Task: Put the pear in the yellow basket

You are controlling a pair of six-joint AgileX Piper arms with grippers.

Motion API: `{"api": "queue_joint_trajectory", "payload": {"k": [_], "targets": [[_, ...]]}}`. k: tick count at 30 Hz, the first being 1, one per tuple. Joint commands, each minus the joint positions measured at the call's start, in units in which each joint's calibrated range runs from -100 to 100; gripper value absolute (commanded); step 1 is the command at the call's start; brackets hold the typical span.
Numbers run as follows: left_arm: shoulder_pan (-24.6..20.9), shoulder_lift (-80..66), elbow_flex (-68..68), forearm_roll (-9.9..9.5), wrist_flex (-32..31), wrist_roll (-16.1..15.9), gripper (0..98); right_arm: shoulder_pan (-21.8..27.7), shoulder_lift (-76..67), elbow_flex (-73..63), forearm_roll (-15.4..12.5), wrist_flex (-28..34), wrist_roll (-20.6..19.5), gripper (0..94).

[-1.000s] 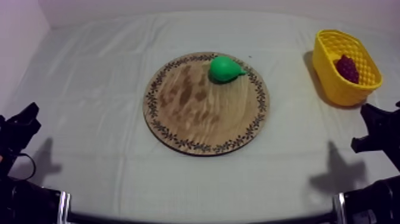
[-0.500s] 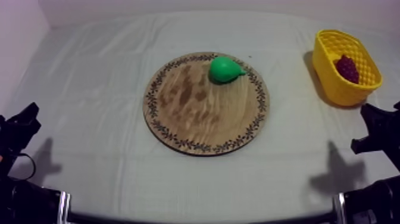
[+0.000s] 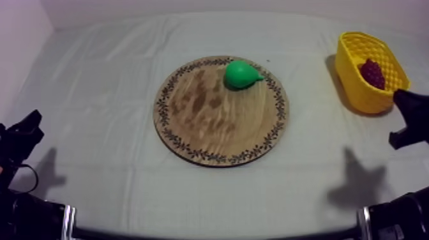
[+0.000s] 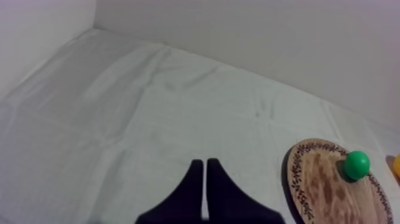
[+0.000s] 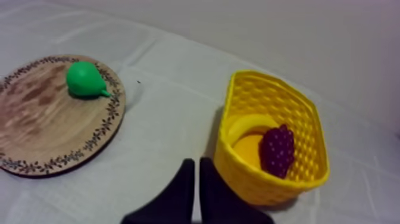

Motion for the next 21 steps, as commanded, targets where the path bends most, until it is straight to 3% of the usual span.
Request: {"api": "queue_joint_trajectory", "payload": {"k": [1, 7, 13, 21], "targets": [[0.02, 0.00, 0.00, -0.01, -0.01, 0.01, 0.1, -1.22, 8.90, -10.28, -0.07, 0.15, 0.26, 0.4], [0.02, 0.00, 0.00, -0.01, -0.01, 0.01, 0.1, -4.87, 26.52, -28.72, 0.66, 2.53, 1.64, 0.5], [0.02, 0.00, 0.00, -0.01, -0.01, 0.01, 0.1, -8.08, 44.03, -48.14, 2.51, 9.35, 1.87, 0.6], [0.02, 0.00, 0.00, -0.01, -0.01, 0.01, 0.1, -8.92, 64.58, -69.27, 1.02, 19.23, 9.56, 0.6]]}}
